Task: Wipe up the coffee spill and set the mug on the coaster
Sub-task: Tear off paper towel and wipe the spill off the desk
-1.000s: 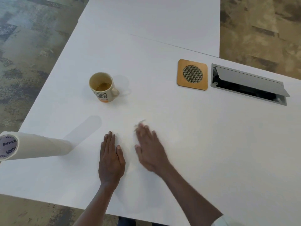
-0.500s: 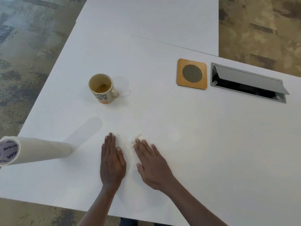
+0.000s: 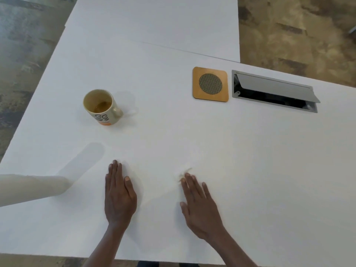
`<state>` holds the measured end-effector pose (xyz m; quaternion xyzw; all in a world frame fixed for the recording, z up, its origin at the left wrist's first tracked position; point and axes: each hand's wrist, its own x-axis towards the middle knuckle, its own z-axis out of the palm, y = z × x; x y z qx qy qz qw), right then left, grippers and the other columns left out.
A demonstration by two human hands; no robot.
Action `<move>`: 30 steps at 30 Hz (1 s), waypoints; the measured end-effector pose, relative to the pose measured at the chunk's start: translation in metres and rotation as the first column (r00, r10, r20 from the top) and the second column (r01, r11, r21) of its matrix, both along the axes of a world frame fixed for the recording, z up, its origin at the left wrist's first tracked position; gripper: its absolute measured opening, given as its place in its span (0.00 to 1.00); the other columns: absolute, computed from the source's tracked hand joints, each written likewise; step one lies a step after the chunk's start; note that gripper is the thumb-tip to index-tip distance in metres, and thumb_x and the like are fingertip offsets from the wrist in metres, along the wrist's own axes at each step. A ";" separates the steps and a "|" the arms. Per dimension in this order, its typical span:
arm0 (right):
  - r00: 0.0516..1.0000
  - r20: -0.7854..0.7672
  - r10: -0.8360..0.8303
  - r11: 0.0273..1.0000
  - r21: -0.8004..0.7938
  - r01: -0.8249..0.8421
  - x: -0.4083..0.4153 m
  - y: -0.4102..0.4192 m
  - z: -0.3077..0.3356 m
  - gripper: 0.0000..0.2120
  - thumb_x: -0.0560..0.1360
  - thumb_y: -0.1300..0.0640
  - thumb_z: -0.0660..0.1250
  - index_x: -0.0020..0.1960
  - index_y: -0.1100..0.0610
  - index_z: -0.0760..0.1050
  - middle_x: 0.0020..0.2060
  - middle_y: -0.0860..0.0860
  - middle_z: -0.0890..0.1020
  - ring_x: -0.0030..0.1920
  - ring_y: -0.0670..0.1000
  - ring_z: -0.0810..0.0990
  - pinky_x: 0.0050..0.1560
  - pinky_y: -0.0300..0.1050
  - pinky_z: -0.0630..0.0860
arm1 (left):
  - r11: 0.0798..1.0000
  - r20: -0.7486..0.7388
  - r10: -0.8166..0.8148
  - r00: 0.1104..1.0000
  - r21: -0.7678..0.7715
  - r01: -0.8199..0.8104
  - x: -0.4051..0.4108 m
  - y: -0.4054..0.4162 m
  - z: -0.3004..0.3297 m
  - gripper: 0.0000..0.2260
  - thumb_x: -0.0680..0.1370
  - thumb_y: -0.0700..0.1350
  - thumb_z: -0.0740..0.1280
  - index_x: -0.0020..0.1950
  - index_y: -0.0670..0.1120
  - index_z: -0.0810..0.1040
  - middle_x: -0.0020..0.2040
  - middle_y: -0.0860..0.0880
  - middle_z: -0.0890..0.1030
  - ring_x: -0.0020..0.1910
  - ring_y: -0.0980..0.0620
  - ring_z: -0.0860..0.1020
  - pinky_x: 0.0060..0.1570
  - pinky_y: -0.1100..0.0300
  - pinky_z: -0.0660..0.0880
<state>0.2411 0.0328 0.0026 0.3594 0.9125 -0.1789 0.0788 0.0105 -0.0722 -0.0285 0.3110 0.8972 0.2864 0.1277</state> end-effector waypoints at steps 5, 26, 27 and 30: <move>0.972 0.045 -0.229 0.973 0.035 0.227 -0.025 0.072 -0.002 0.33 0.81 0.46 0.51 0.80 0.59 0.45 0.80 0.55 0.43 0.80 0.53 0.42 0.79 0.53 0.47 | 1.000 0.002 -0.001 1.000 0.015 0.001 0.002 0.000 0.001 0.25 0.84 0.47 0.48 0.79 0.39 0.61 0.81 0.45 0.62 0.82 0.52 0.56 0.80 0.53 0.53; 0.943 -0.131 0.306 0.950 -0.019 -0.311 -0.124 0.021 -0.006 0.28 0.82 0.52 0.50 0.78 0.63 0.52 0.79 0.59 0.52 0.80 0.56 0.49 0.78 0.54 0.53 | 0.997 -0.040 0.057 0.998 0.058 -0.054 0.004 0.002 0.001 0.24 0.84 0.47 0.49 0.79 0.40 0.63 0.80 0.45 0.64 0.81 0.50 0.59 0.77 0.48 0.61; 0.924 -0.142 0.355 0.933 -0.013 -0.360 -0.109 0.009 -0.006 0.27 0.82 0.53 0.50 0.78 0.62 0.53 0.79 0.58 0.55 0.79 0.55 0.51 0.78 0.53 0.53 | 0.997 -0.039 0.057 0.998 0.062 -0.055 0.005 0.002 0.001 0.24 0.84 0.47 0.49 0.79 0.40 0.63 0.80 0.45 0.64 0.81 0.50 0.59 0.77 0.47 0.61; 0.914 -0.139 0.380 0.925 0.036 -0.379 -0.056 0.015 -0.004 0.26 0.79 0.57 0.53 0.76 0.61 0.61 0.76 0.56 0.63 0.77 0.54 0.60 0.76 0.53 0.59 | 0.995 -0.037 0.070 0.997 0.068 -0.067 0.004 0.002 0.001 0.23 0.84 0.46 0.50 0.78 0.40 0.64 0.80 0.45 0.65 0.80 0.51 0.60 0.76 0.46 0.63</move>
